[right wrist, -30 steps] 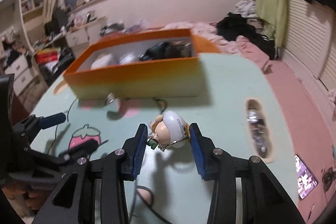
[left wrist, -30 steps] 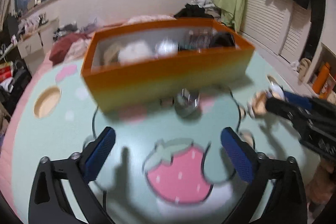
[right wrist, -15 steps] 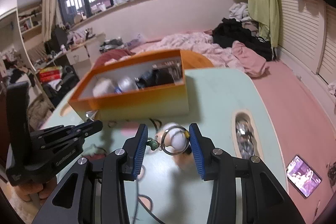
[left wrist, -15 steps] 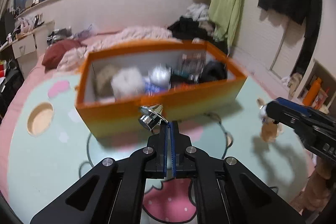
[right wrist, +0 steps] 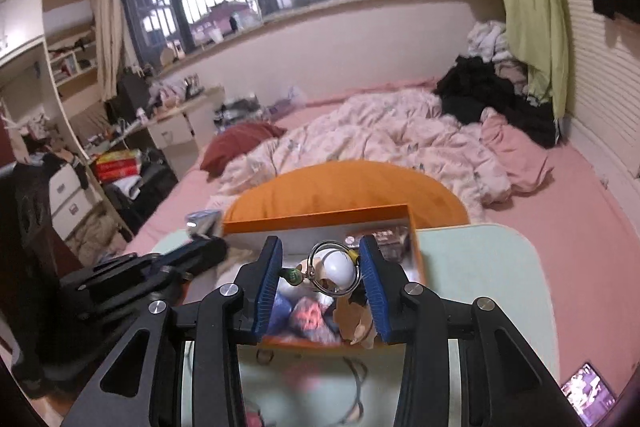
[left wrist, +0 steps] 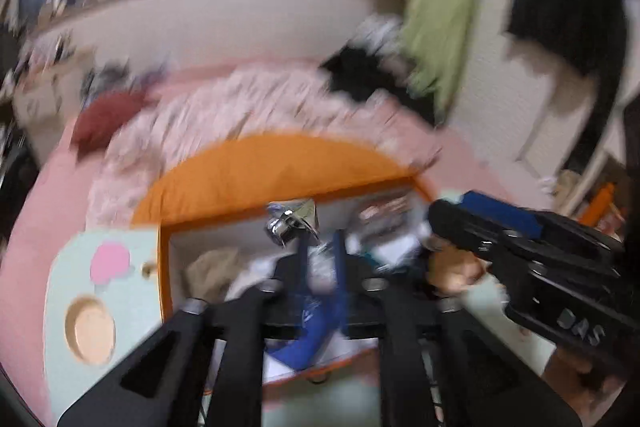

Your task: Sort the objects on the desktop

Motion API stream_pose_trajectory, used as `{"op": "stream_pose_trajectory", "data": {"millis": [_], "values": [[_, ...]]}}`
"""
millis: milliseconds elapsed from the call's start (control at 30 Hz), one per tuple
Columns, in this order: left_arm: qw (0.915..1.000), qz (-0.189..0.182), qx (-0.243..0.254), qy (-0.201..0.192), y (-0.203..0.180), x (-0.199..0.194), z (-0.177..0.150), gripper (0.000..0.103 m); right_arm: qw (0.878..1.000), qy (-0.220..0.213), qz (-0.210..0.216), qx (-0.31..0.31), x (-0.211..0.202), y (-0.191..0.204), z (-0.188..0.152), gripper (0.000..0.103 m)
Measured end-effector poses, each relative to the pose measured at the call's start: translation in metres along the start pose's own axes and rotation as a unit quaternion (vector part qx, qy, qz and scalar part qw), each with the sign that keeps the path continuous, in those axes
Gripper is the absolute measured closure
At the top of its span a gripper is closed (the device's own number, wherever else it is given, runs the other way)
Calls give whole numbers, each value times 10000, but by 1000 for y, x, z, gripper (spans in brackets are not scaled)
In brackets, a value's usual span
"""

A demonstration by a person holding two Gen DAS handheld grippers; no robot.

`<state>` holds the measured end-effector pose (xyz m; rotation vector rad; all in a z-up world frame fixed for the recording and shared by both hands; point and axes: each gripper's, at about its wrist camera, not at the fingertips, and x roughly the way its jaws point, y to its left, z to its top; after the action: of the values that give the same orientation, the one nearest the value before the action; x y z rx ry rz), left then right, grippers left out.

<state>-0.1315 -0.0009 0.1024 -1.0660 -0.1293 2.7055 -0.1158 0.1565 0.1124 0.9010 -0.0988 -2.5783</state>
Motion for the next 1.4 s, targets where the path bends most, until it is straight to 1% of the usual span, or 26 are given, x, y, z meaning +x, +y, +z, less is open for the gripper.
{"op": "stream_pose_trajectory", "data": {"millis": [33, 67, 100, 133, 167, 200, 233, 267, 333, 367, 433, 467, 500, 600, 667, 700, 767, 800, 833, 867, 900, 933, 1000, 1133, 1200, 1400], "values": [[9998, -57, -155, 68, 6, 5, -3, 75, 9999, 124, -98, -9, 10, -1, 1, 63], [9995, -174, -250, 29, 10, 5, -6, 73, 9997, 154, -201, -6, 14, -3, 1, 63], [9988, -325, -374, -47, 16, 2, -13, 63, 9996, 108, -277, 11, 14, -4, 1, 63], [9982, -385, -449, -103, 19, -2, -20, 46, 9995, 16, -321, 57, 10, -7, -2, 62], [9978, -403, -503, -169, 21, -6, -28, 38, 9995, -50, -314, 86, 5, -9, -5, 60], [9974, -400, -533, -286, 22, -14, -37, 32, 9995, -107, -294, 90, -1, -10, -9, 53], [9973, -395, -511, -342, 21, -19, -44, 32, 9993, -172, -317, 64, -10, -10, -15, 47], [9975, -394, -465, -346, 19, -23, -51, 32, 9992, -210, -351, 32, -14, -9, -17, 46], [9987, -373, -276, -197, 13, -29, -66, 31, 9986, -262, -443, -116, -26, -4, -30, 45], [9992, -319, -121, -215, 8, -34, -74, 31, 9983, -231, -512, -182, -30, -1, -38, 43], [9992, 14, 231, -311, -3, -46, -89, 25, 9975, -107, -629, -291, -37, 4, -55, 38], [9990, 118, 329, -291, -7, -49, -96, 24, 9972, -39, -667, -322, -39, 6, -64, 38], [9988, 138, 392, -244, -9, -52, -102, 24, 9969, 30, -706, -334, -40, 7, -72, 38], [9993, -26, 348, -103, -12, -56, -120, 24, 9953, 279, -904, -186, -39, 0, -97, 37], [9994, -9, 335, 47, -13, -51, -132, 24, 9935, 443, -1038, -159, -35, -5, -113, 37], [9993, 44, 326, 184, -12, -45, -136, 24, 9926, 507, -1096, -156, -33, -7, -119, 37], [9980, 143, 178, 592, -6, -27, -146, 24, 9908, 686, -1164, -114, -30, -9, -134, 37], [9978, 261, 110, 595, -2, -21, -149, 20, 9901, 793, -1156, -67, -28, -11, -140, 37], [9976, 467, 112, 497, -2, -19, -150, 19, 9896, 878, -1139, -26, -27, -13, -145, 35], [9965, 596, 31, 587, 0, -14, -151, 17, 9891, 947, -1128, 5, -25, -14, -150, 33], [9957, 727, 32, 567, -1, -12, -151, 9, 9888, 875, -1208, -54, -27, -13, -152, 24], [9945, 878, 45, 572, 0, -8, -153, 2, 9870, 928, -1312, -62, -26, -13, -155, 10], [9942, 932, -102, 534, 5, -6, -154, 0, 9857, 955, -1387, 16, -24, -16, -157, 1], [9937, 963, -93, 571, 3, -2, -154, 0, 9830, 968, -1554, -142, -23, -15, -158, 0], [9937, 943, -70, 593, 2, 0, -155, 0, 9832, 931, -1563, -159, -24, -17, -158, 0], [9944, 916, -44, 526, 2, -11, -155, 0, 9840, 835, -1559, -196, -25, -20, -159, 0]]}}
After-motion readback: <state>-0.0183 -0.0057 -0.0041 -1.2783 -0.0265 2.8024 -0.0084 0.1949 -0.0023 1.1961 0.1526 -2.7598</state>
